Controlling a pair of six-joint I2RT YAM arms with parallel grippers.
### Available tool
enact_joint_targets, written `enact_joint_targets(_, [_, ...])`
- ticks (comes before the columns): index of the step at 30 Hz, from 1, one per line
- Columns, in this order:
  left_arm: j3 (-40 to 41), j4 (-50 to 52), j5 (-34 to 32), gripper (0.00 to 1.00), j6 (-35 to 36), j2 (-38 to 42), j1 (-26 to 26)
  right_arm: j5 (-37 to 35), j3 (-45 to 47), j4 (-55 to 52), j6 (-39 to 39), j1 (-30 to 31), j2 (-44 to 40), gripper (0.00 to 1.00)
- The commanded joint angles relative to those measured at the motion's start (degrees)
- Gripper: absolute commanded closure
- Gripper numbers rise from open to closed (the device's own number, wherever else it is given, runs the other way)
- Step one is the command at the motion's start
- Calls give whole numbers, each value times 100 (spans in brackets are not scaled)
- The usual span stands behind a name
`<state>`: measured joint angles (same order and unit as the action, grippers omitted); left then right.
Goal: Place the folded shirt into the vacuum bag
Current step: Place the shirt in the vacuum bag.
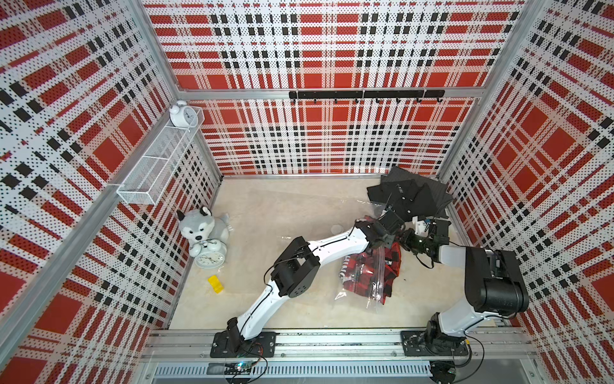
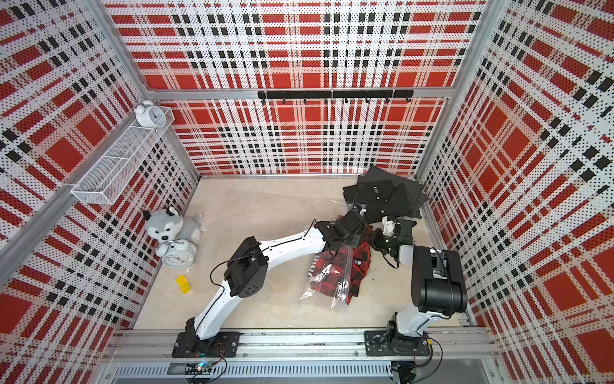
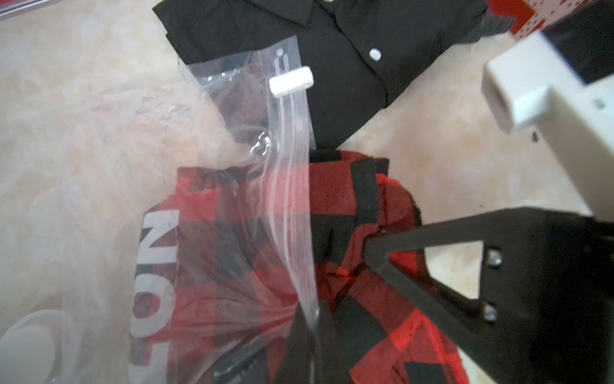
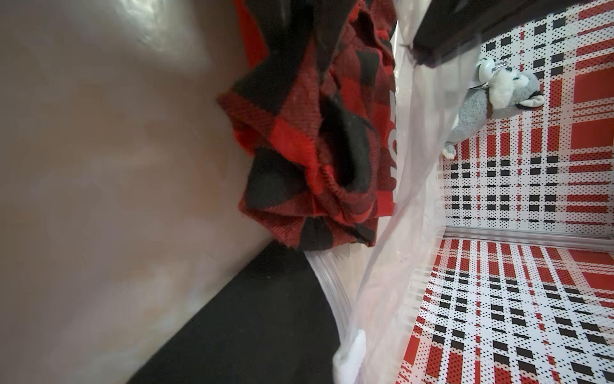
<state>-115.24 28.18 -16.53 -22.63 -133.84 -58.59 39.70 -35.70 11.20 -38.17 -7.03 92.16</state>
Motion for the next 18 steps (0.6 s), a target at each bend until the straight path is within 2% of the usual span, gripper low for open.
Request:
enact_joint_targets(1, [82,-494,355,100,-82,320,-5,-67,15,-10,-7,187,-175,89])
enact_joint_targets(7, [253,-695,662,100,-174,449,-24,-425,-233,255,-376,575,77,89])
enact_joint_targets(11, [426,-873,738,100,-220,567,-30,-817,-612,264,-525,816,396,84])
enact_joint_targets(13, [549,-945,699,100,-241,625,-17,-919,-735,187,-538,811,486,79])
enact_joint_targets(18, [941,-1193,669,100,-311,779,94,-1274,-680,-501,-164,759,31,49])
